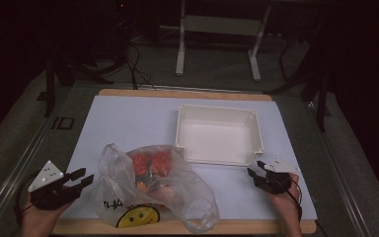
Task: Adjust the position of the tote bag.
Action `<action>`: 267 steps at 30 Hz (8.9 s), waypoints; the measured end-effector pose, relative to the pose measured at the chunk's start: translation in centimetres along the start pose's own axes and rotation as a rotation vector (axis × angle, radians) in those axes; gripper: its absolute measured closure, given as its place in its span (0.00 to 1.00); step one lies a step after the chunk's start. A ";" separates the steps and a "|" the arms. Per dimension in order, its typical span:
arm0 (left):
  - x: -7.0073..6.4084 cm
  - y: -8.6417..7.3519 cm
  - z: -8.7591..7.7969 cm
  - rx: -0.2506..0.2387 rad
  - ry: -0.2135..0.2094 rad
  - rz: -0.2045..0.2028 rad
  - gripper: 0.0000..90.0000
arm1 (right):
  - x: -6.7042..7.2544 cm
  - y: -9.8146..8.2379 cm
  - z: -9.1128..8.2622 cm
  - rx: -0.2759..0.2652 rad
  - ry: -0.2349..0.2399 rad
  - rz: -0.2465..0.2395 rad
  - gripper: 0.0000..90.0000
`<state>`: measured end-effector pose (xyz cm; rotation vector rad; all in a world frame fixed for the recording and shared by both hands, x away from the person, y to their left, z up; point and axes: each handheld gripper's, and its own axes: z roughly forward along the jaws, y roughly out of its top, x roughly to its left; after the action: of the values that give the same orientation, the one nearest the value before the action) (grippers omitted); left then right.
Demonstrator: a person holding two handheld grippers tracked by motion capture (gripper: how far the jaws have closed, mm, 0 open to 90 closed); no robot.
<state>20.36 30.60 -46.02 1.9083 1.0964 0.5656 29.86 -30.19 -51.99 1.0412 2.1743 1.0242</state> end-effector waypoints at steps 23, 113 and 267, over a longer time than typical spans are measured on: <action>0.8 5.7 -1.1 -0.125 -0.010 0.041 0.56 | 0.1 0.0 0.1 0.002 0.002 -0.001 0.56; -7.5 9.7 4.4 0.064 -0.177 0.308 0.59 | 5.1 2.2 1.4 -0.009 0.140 -0.121 0.55; -8.1 0.8 5.2 0.255 -0.126 0.154 0.99 | 16.8 11.8 4.1 -0.090 0.453 -0.141 0.98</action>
<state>20.28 21.09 -47.95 2.2316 0.9832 0.3967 28.15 -9.96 -46.95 0.6475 2.4823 1.3799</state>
